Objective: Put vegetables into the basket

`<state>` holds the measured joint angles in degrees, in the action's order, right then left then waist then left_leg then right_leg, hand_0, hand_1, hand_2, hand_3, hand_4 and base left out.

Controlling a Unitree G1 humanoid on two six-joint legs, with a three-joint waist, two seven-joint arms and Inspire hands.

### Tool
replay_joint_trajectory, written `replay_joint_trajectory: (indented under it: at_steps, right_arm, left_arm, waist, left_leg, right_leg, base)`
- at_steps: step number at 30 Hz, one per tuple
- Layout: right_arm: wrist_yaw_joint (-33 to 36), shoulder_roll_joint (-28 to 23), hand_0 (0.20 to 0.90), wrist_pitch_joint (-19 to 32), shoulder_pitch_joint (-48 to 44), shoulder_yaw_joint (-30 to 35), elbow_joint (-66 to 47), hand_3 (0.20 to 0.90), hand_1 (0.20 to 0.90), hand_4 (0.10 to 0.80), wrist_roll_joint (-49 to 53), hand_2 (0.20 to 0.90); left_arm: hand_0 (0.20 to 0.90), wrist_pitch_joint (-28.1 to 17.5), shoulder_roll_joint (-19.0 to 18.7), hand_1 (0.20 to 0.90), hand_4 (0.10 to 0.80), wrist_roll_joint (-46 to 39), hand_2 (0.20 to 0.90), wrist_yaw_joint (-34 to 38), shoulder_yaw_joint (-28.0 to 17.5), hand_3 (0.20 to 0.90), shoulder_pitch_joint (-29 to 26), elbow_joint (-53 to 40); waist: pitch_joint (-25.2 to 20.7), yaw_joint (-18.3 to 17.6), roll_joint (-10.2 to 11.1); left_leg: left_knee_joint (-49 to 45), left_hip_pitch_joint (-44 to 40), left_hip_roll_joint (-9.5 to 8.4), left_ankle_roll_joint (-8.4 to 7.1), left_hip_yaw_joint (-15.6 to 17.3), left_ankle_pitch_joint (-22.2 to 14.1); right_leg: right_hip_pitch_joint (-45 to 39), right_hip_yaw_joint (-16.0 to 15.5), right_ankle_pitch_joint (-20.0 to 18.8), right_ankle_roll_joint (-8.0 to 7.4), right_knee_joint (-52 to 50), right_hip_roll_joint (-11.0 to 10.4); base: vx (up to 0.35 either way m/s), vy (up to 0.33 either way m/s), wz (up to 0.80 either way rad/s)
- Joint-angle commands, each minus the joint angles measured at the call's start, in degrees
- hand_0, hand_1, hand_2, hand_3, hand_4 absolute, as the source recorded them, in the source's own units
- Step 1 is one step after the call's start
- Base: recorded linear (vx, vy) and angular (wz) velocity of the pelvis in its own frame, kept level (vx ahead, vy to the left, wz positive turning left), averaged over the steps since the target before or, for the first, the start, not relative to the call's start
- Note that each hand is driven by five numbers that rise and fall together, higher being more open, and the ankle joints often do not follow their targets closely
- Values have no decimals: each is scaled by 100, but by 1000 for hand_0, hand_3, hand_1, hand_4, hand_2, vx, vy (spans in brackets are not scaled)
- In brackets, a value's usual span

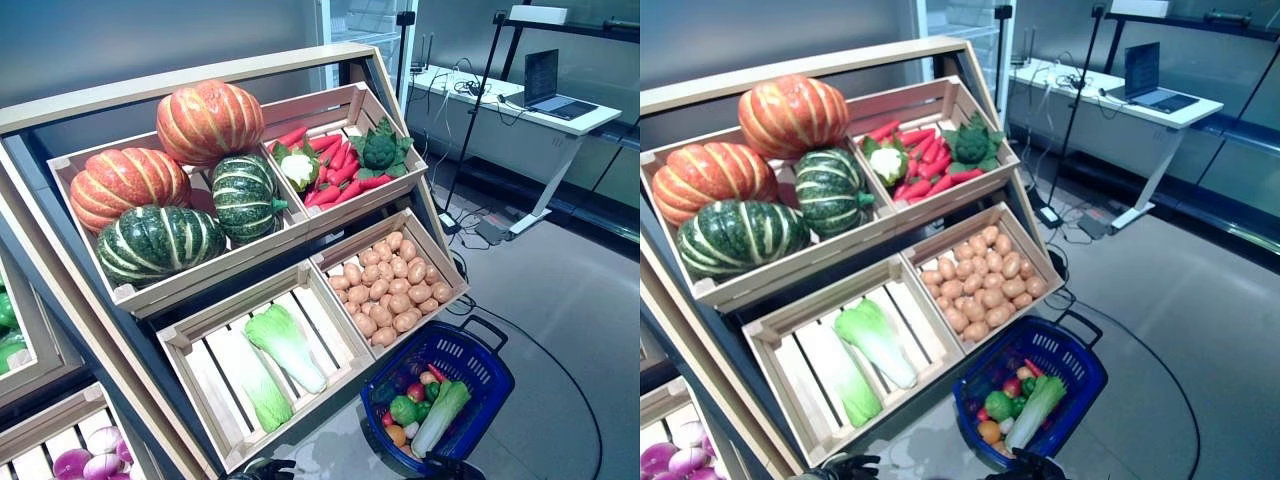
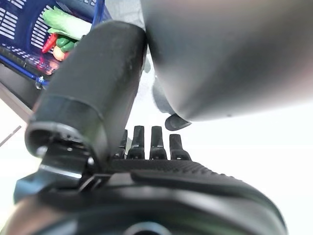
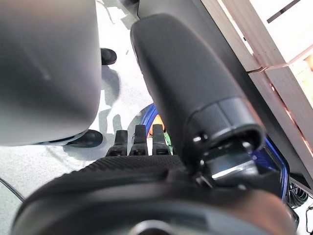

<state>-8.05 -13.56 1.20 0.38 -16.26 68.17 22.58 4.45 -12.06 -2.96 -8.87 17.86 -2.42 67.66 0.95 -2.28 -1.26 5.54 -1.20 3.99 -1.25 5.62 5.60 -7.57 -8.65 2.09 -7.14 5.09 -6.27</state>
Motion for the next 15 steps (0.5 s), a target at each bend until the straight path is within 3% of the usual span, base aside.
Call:
replay_joint_trajectory:
  at_steps: [1, 9, 10, 12, 15]
  right_arm:
    - [-8, 189, 900, 192, -436, -112, -90, 900, 900, 800, -126, 900]
    - [-23, 83, 900, 59, -408, -170, -271, 900, 900, 800, -93, 900]
    - [-4, -15, 900, -28, -364, -210, -458, 900, 900, 800, -52, 900]
    - [20, -94, 900, -102, -331, -214, -599, 900, 900, 800, -2, 900]
    - [31, -262, 900, -80, -171, -126, -774, 900, 900, 800, 101, 900]
  left_arm:
    - [900, -304, -87, 900, 800, 161, 900, -149, 154, 900, -513, 168]
    - [900, -836, -385, 900, 800, 287, 900, -257, 317, 900, -691, -886]
    - [900, -859, -659, 900, 800, 474, 900, -74, 412, 900, -745, -1704]
    - [900, -916, -931, 900, 800, 568, 900, 73, 437, 900, -770, -2327]
    - [900, -681, -2043, 900, 800, 994, 900, 168, 330, 900, -899, -4299]
  waist:
    - [309, 11, 162]
    - [336, -23, 105]
    - [367, -28, 79]
    - [396, -11, 56]
    - [457, 92, -4]
  left_leg:
    - [-54, -480, 123, -108, 246, -644]
    - [-54, -428, 136, -152, 262, -608]
    - [-54, -405, 138, -154, 263, -591]
    - [-54, -382, 137, -153, 252, -576]
    - [-54, -325, 132, -143, 178, -553]
  right_leg:
    - [218, 117, -329, -125, -91, -348]
    - [267, 150, -361, -129, -62, -314]
    - [306, 157, -361, -128, -82, -304]
    - [328, 155, -355, -122, -100, -299]
    - [338, 80, -365, -104, -83, -299]
  base:
    - [0, 0, 0]
    - [-4, 0, 0]
    - [-48, 1, -1]
    - [-52, -2, 0]
    - [-40, -28, 5]
